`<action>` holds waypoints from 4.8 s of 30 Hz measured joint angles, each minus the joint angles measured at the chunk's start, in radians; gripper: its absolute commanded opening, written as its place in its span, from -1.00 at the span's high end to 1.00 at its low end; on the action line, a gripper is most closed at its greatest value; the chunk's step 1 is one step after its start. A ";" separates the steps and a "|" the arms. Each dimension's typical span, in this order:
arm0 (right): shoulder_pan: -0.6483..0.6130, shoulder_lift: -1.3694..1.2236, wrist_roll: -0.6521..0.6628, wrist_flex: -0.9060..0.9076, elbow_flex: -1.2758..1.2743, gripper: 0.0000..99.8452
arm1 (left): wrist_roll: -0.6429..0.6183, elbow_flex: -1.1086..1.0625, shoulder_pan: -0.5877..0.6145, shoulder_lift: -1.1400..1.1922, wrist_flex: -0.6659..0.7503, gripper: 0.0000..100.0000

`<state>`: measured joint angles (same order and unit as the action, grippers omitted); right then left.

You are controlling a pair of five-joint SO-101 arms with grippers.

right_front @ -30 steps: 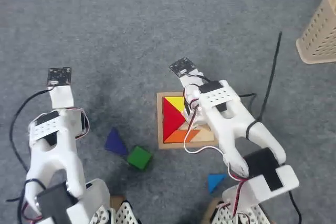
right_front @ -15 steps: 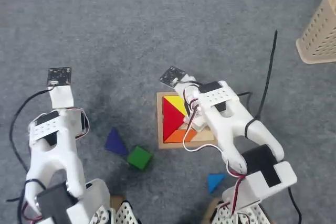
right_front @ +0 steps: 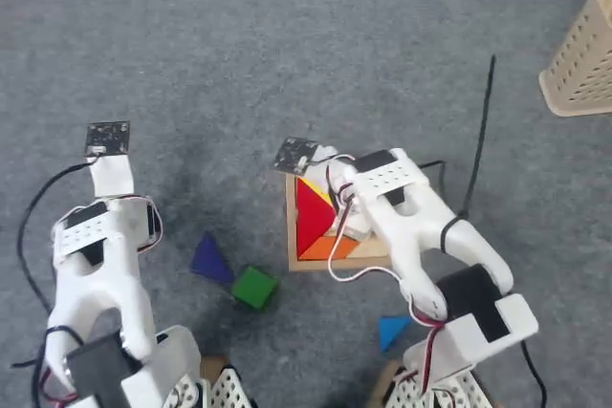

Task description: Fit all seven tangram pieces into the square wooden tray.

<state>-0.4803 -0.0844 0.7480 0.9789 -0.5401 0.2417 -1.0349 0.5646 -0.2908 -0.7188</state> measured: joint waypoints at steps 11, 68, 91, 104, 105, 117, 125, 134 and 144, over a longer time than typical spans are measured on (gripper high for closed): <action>-0.063 -0.002 0.005 0.149 0.133 0.61 | 0.000 0.000 0.000 0.000 0.003 0.75; -0.106 0.109 -0.562 0.221 0.141 0.97 | 0.000 0.000 0.000 0.000 0.003 0.75; -0.672 -0.018 -0.557 0.175 0.175 0.69 | 0.204 0.600 0.526 0.348 -0.075 0.75; -0.694 -0.184 -0.615 0.172 0.282 0.33 | 0.204 0.931 0.557 0.597 -0.213 0.75; -0.694 -0.198 -0.615 0.173 0.282 0.33 | 0.204 0.933 0.557 0.597 -0.213 0.75; -0.695 -0.245 -0.615 0.180 0.319 0.75 | 0.204 0.933 0.557 0.597 -0.213 0.75; -0.678 -0.245 -0.615 0.190 0.341 0.80 | 0.204 0.933 0.557 0.597 -0.216 0.75; -0.488 -0.025 -0.615 0.344 0.416 0.81 | 0.206 0.933 0.483 0.597 -0.445 0.75; -0.106 0.308 -0.534 0.288 0.176 0.81 | 0.201 0.594 0.265 0.322 -0.425 0.75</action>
<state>-0.5861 0.2240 0.2140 1.2674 -0.3636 0.4427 -0.4411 0.8301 0.0315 -1.1439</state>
